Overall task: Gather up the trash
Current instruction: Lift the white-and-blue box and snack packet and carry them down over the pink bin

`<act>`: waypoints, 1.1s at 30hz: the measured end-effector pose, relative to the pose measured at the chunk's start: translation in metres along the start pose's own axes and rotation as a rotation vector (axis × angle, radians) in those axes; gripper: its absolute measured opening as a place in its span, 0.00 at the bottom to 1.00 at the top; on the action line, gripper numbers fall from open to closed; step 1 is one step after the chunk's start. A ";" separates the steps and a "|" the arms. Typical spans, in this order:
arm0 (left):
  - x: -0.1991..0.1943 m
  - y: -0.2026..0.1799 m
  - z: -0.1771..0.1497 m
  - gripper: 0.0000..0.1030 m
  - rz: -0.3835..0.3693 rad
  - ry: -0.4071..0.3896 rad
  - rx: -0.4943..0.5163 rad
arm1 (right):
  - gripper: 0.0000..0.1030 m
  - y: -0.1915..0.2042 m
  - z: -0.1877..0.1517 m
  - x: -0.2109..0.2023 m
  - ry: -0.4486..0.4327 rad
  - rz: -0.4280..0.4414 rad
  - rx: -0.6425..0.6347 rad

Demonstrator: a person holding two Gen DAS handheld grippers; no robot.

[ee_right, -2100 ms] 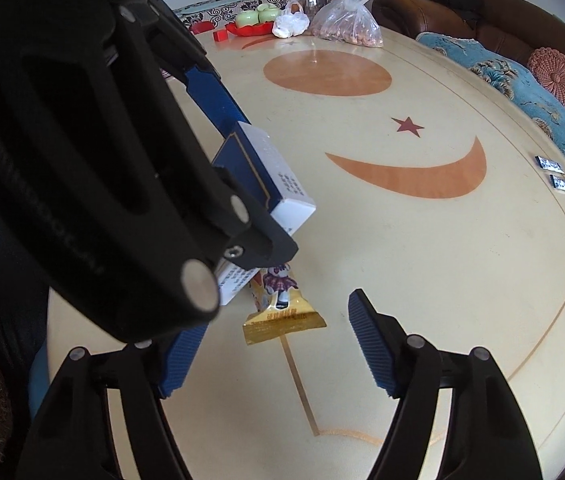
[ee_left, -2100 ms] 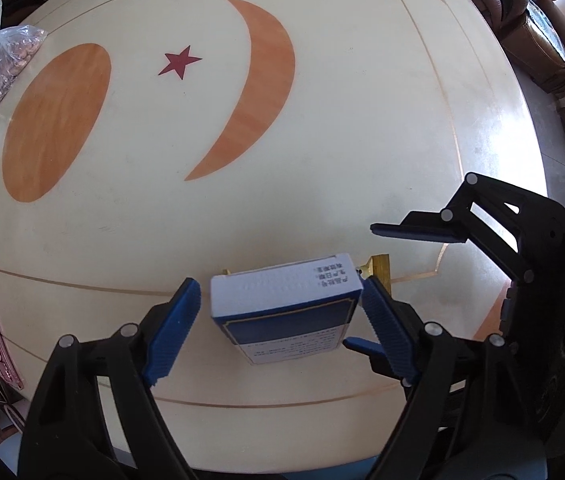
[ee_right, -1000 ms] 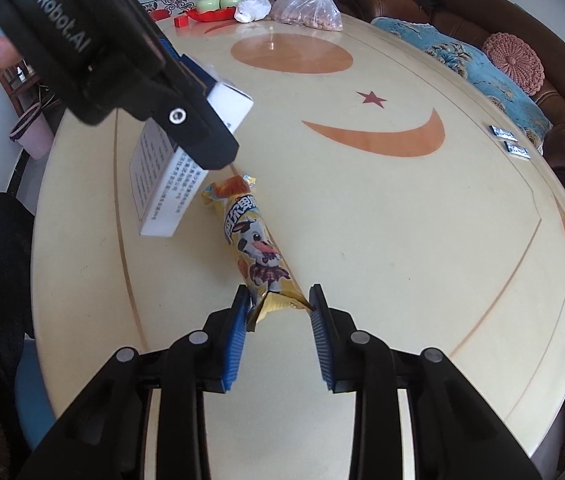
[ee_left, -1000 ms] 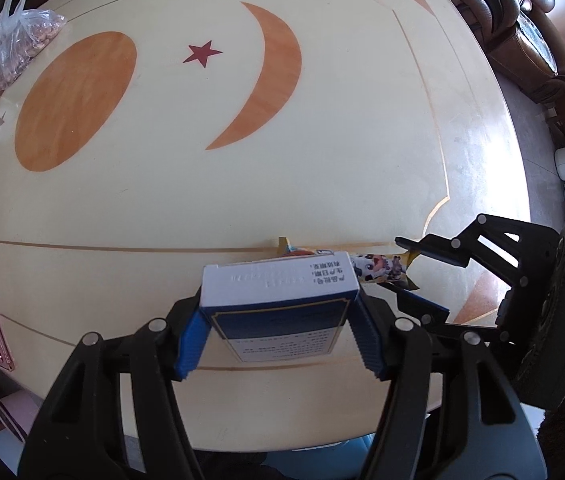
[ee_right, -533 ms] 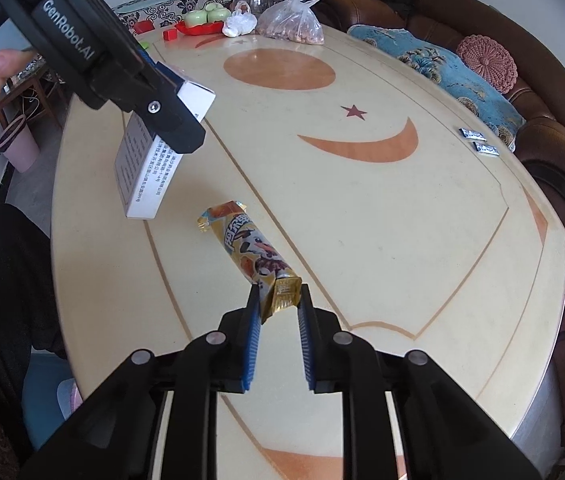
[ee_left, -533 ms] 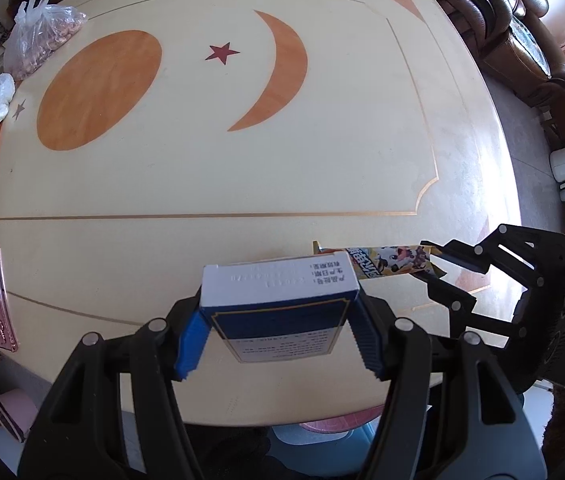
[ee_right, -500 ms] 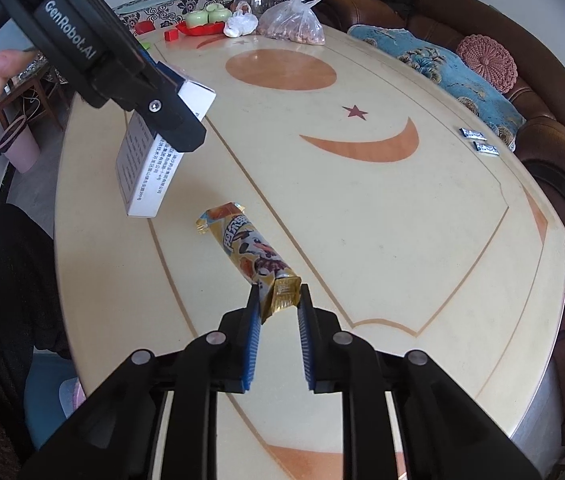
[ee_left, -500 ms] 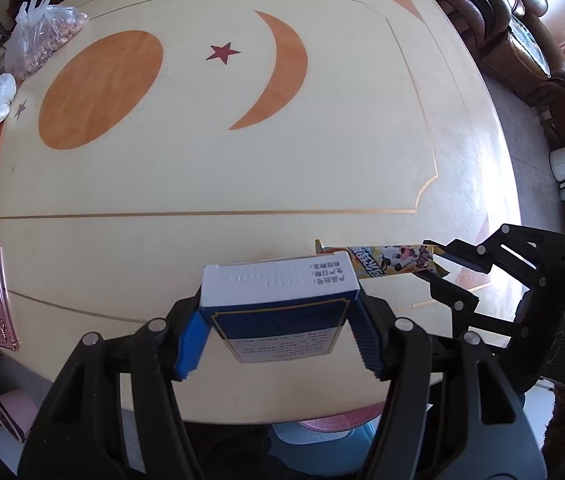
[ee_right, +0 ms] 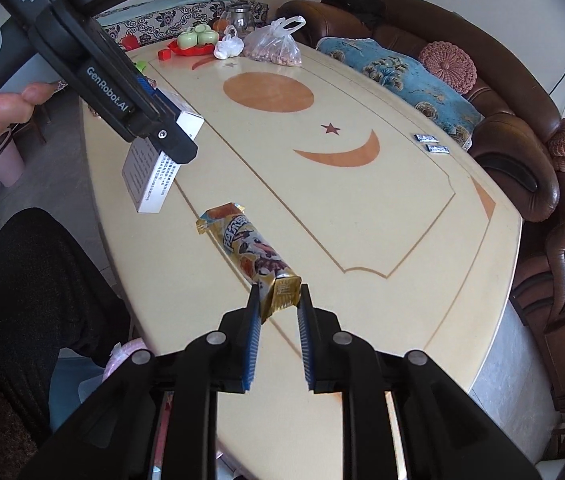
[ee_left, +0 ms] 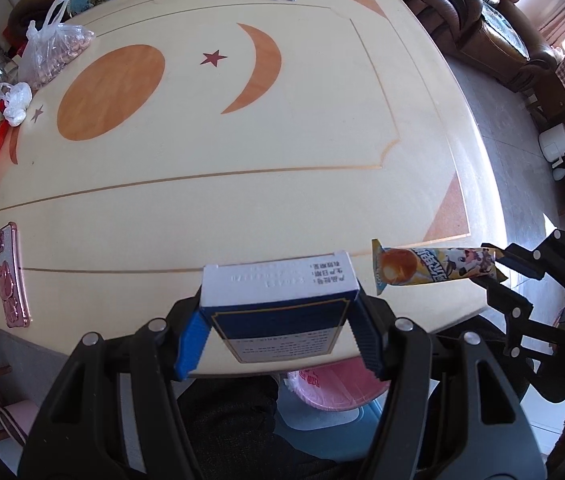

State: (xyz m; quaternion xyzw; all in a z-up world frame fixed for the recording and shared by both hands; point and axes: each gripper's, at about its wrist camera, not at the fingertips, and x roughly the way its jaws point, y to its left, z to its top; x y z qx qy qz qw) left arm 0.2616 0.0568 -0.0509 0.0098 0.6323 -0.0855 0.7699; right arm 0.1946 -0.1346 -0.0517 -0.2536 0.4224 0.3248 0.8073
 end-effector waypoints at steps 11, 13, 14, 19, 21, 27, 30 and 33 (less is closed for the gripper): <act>-0.021 -0.035 -0.076 0.59 -0.004 -0.029 0.101 | 0.18 0.046 -0.043 -0.064 0.029 -0.051 0.060; -0.021 -0.040 -0.090 0.59 0.000 -0.036 0.117 | 0.18 0.055 -0.053 -0.068 0.045 -0.050 0.068; -0.021 -0.043 -0.096 0.59 -0.002 -0.036 0.124 | 0.18 0.059 -0.059 -0.069 0.052 -0.053 0.072; -0.013 -0.053 -0.126 0.59 -0.024 -0.032 0.157 | 0.18 0.080 -0.082 -0.071 0.086 -0.043 0.098; -0.008 -0.057 -0.137 0.59 -0.026 -0.031 0.168 | 0.18 0.087 -0.089 -0.070 0.102 -0.040 0.106; 0.012 -0.066 -0.165 0.59 -0.006 -0.030 0.200 | 0.18 0.104 -0.110 -0.061 0.154 -0.036 0.114; 0.021 -0.068 -0.175 0.59 -0.004 -0.035 0.198 | 0.18 0.108 -0.120 -0.053 0.176 -0.028 0.128; 0.031 -0.072 -0.183 0.59 -0.006 -0.032 0.207 | 0.18 0.113 -0.131 -0.044 0.200 -0.028 0.131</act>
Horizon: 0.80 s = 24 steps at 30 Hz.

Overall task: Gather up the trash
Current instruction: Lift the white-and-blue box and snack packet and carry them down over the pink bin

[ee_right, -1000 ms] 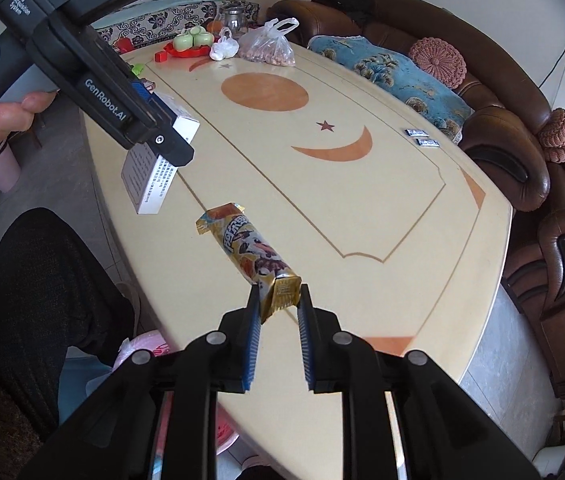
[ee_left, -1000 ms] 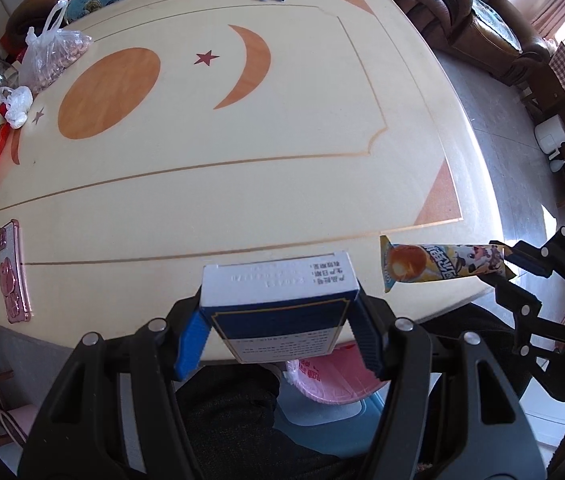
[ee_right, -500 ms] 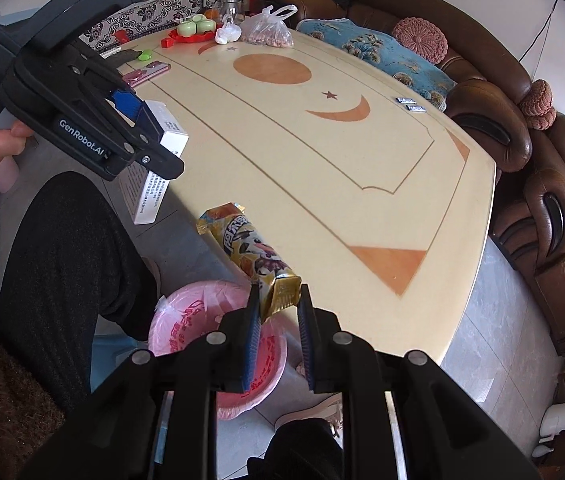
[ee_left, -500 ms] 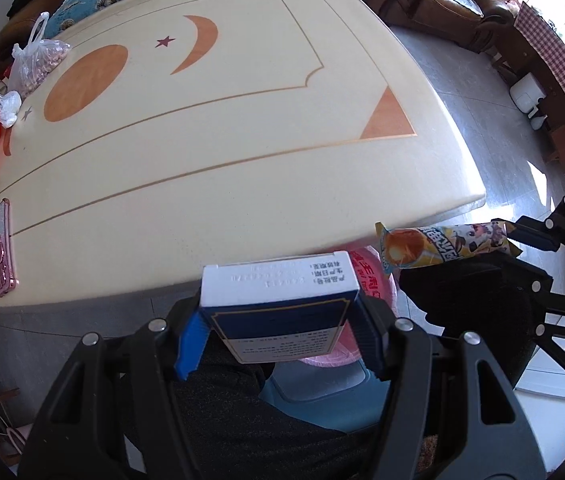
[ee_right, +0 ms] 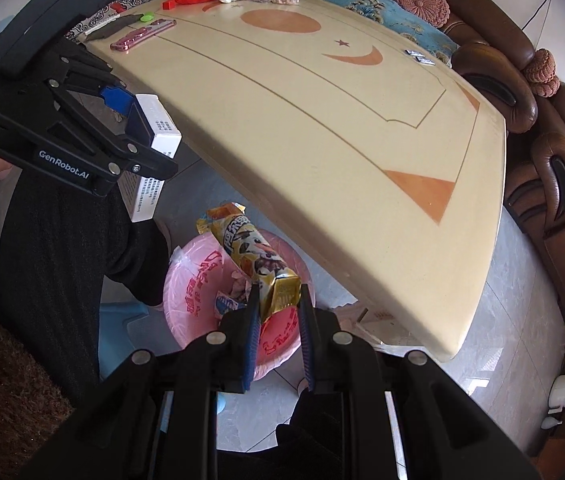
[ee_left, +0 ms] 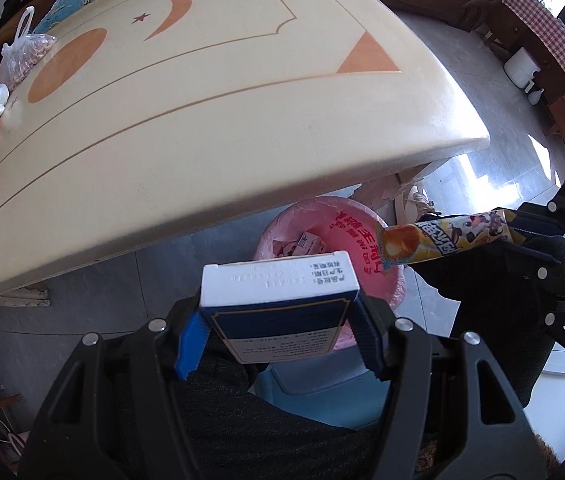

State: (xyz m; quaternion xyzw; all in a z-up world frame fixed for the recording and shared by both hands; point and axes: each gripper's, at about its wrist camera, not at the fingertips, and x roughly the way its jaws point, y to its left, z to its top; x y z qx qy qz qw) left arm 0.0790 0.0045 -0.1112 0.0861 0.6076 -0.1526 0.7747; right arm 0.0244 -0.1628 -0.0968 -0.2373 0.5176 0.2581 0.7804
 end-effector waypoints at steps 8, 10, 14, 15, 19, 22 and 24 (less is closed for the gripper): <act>0.029 -0.014 -0.014 0.59 0.014 0.009 0.033 | 0.18 0.000 -0.017 0.031 0.064 -0.001 0.010; 0.037 -0.015 -0.015 0.60 0.004 0.016 0.031 | 0.18 0.000 -0.019 0.039 0.082 0.001 0.014; 0.056 -0.015 -0.018 0.59 -0.025 0.041 0.019 | 0.18 0.002 -0.025 0.055 0.111 0.006 0.019; 0.061 -0.015 -0.020 0.59 -0.028 0.048 0.017 | 0.18 0.003 -0.026 0.059 0.116 0.012 0.023; 0.080 -0.016 -0.023 0.59 -0.034 0.071 0.012 | 0.18 0.005 -0.032 0.075 0.141 0.027 0.028; 0.093 -0.017 -0.024 0.59 -0.033 0.083 0.011 | 0.18 0.005 -0.036 0.089 0.164 0.038 0.032; 0.103 -0.019 -0.024 0.59 -0.033 0.091 0.010 | 0.18 0.003 -0.039 0.097 0.179 0.043 0.039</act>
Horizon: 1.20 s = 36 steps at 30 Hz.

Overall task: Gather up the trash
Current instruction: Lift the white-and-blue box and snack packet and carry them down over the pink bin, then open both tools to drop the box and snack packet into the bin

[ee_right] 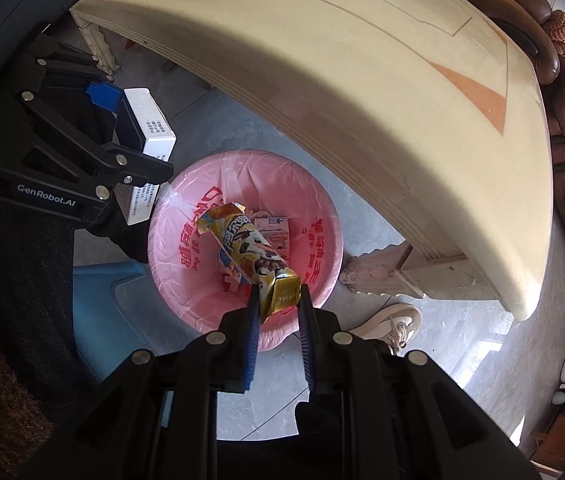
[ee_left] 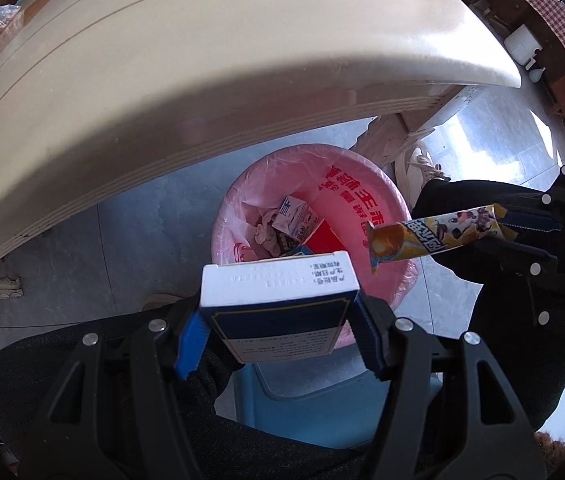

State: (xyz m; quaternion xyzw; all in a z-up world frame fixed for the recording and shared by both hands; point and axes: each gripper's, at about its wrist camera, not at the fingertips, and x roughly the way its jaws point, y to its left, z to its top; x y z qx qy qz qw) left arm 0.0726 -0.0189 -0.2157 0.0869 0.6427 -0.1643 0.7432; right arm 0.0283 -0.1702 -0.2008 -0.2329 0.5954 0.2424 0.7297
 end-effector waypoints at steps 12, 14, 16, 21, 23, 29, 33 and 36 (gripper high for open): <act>0.056 -0.006 0.005 0.59 -0.002 0.078 0.003 | 0.18 -0.010 0.000 0.052 0.079 0.023 0.008; 0.066 -0.006 0.006 0.59 -0.012 0.096 -0.008 | 0.18 -0.013 0.000 0.064 0.092 0.033 0.015; 0.077 -0.006 0.008 0.59 -0.022 0.111 -0.020 | 0.18 -0.017 -0.001 0.076 0.107 0.047 0.029; 0.104 -0.008 0.013 0.59 -0.043 0.153 -0.048 | 0.18 -0.024 -0.004 0.106 0.138 0.056 0.058; 0.113 -0.007 0.014 0.59 -0.057 0.175 -0.067 | 0.18 -0.027 -0.004 0.116 0.147 0.062 0.074; 0.136 -0.003 0.013 0.59 -0.048 0.221 -0.084 | 0.18 -0.028 -0.007 0.132 0.153 0.054 0.097; 0.150 0.001 0.014 0.59 -0.060 0.254 -0.110 | 0.18 -0.029 -0.006 0.140 0.157 0.053 0.104; 0.153 0.000 0.015 0.59 -0.051 0.261 -0.111 | 0.18 -0.029 -0.005 0.142 0.156 0.055 0.106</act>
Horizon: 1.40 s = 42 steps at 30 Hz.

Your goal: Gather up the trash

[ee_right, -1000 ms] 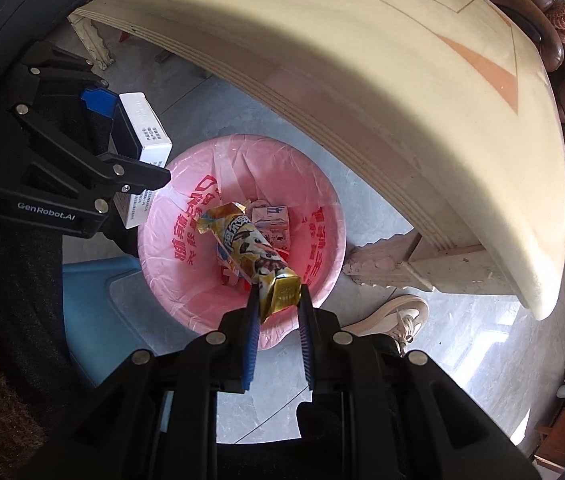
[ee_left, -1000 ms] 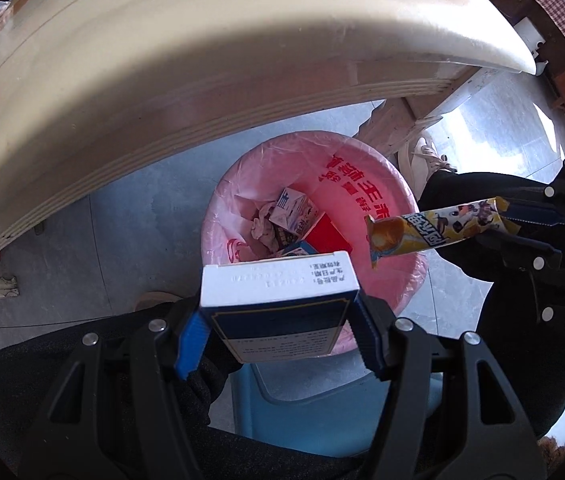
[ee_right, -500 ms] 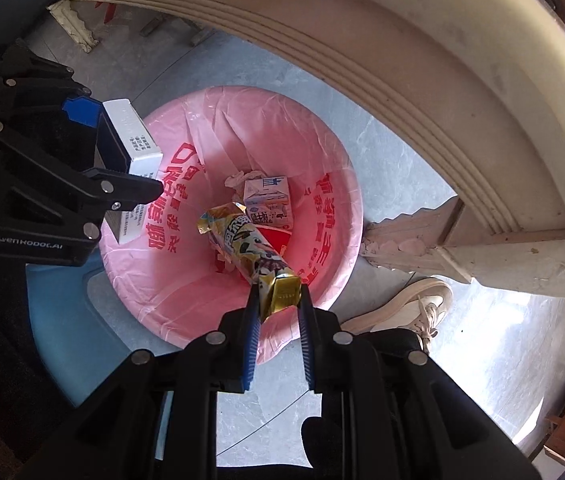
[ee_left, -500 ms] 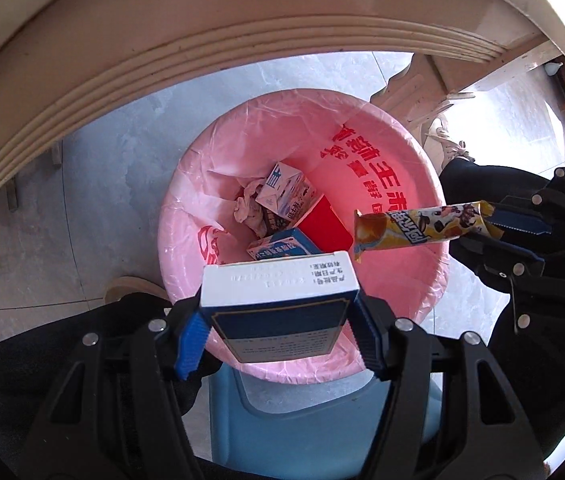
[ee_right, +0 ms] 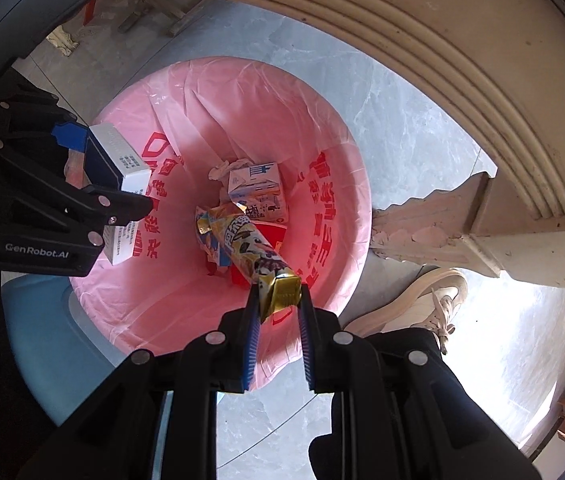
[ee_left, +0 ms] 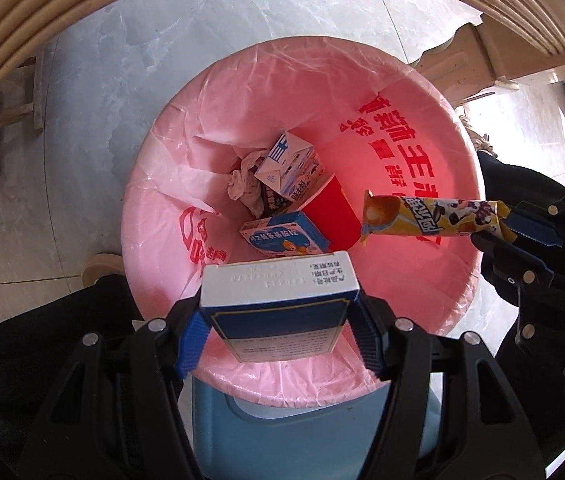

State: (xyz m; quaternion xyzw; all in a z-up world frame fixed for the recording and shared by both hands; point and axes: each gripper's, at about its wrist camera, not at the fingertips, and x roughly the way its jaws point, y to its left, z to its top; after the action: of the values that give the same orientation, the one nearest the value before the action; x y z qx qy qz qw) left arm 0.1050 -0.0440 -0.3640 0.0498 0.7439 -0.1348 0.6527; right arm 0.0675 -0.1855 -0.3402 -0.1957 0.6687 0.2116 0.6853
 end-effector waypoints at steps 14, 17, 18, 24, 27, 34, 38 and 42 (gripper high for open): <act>0.006 0.000 0.002 0.69 0.069 0.018 0.008 | 0.33 0.005 0.006 -0.001 -0.012 0.009 -0.007; 0.005 0.003 0.003 0.70 0.060 0.016 -0.007 | 0.56 0.007 0.007 -0.004 -0.030 -0.001 -0.013; 0.005 0.004 0.003 0.70 0.060 0.015 -0.009 | 0.57 0.007 0.008 -0.005 -0.034 -0.001 -0.015; 0.006 0.002 0.002 0.70 0.064 0.017 -0.001 | 0.57 0.007 0.010 -0.002 -0.024 0.007 -0.012; 0.006 0.002 0.002 0.71 0.067 0.015 0.000 | 0.57 0.007 0.011 0.000 -0.022 0.010 -0.007; 0.006 0.000 0.000 0.71 0.069 0.016 0.010 | 0.57 0.005 0.012 0.000 -0.019 0.027 0.010; 0.004 -0.001 -0.004 0.71 0.066 0.014 0.010 | 0.57 0.006 0.011 -0.002 -0.017 0.059 0.042; 0.001 -0.006 -0.010 0.71 0.077 0.008 0.025 | 0.57 0.006 0.008 -0.003 -0.010 0.042 0.087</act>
State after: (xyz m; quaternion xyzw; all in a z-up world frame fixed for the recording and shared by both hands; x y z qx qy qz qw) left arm 0.0942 -0.0474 -0.3632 0.0870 0.7424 -0.1188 0.6536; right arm 0.0704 -0.1760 -0.3367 -0.1504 0.6780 0.1976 0.6919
